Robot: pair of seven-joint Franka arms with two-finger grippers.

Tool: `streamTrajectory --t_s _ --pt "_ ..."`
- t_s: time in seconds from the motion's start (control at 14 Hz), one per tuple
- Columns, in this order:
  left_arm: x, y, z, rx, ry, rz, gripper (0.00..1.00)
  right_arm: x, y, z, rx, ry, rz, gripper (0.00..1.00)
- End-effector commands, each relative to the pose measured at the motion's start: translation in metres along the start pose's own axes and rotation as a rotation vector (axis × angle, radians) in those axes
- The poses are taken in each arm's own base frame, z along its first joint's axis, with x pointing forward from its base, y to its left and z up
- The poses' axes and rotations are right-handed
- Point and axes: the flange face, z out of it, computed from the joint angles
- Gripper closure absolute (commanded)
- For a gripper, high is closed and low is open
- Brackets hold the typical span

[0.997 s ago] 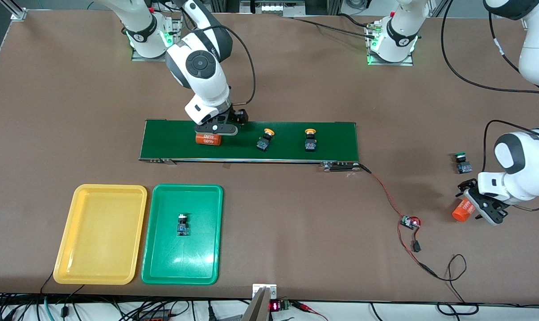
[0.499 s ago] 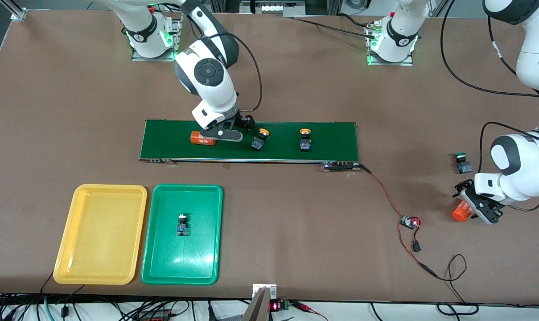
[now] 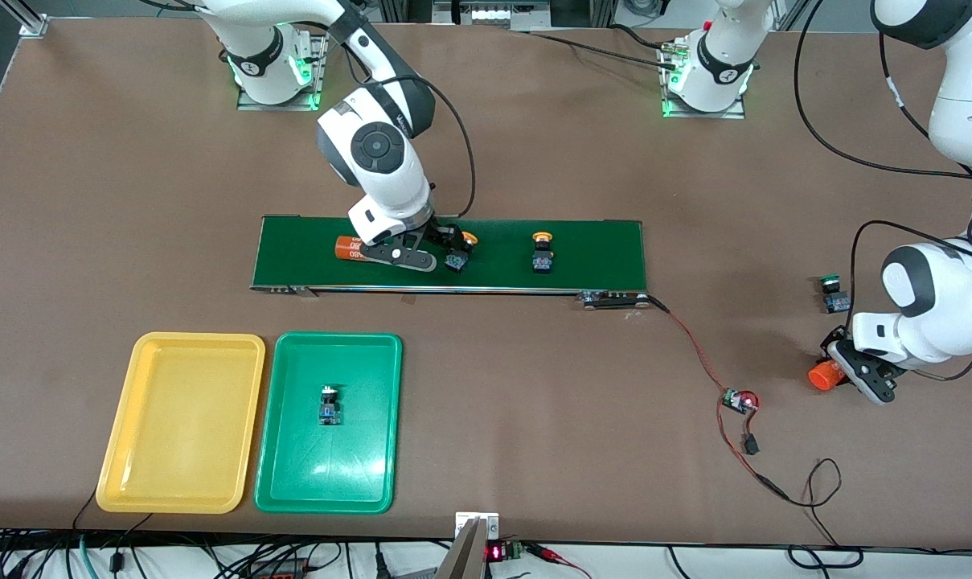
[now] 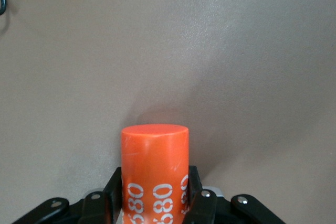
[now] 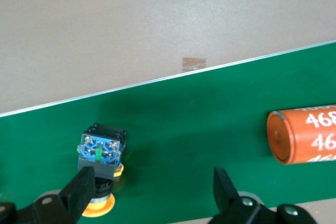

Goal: Sort buttons by color to trays
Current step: 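Grasp the orange-cap button with the right gripper while the left gripper places cylinder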

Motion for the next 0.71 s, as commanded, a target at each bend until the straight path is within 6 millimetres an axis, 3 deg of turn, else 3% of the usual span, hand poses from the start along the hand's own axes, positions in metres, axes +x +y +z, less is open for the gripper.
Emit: streamTrajectory --t_s 0.0,0.21,0.43,0.64 --pt "0.012 0.01 -0.019 -0.018 -0.024 0.053 1.0 0.003 -0.004 0.003 -0.004 -0.022 0.037 0.0" --pt "0.091 0.043 -0.047 -0.048 -0.049 0.179 1.0 0.002 -0.005 0.006 -0.006 -0.025 0.038 0.0" --pt "0.163 0.105 -0.052 -0.09 -0.072 0.312 1.0 -0.002 -0.008 0.007 -0.007 -0.024 0.027 0.0" --pt "0.21 0.16 -0.053 -0.111 -0.084 0.435 1.0 0.0 -0.011 0.008 -0.006 -0.023 0.031 0.0"
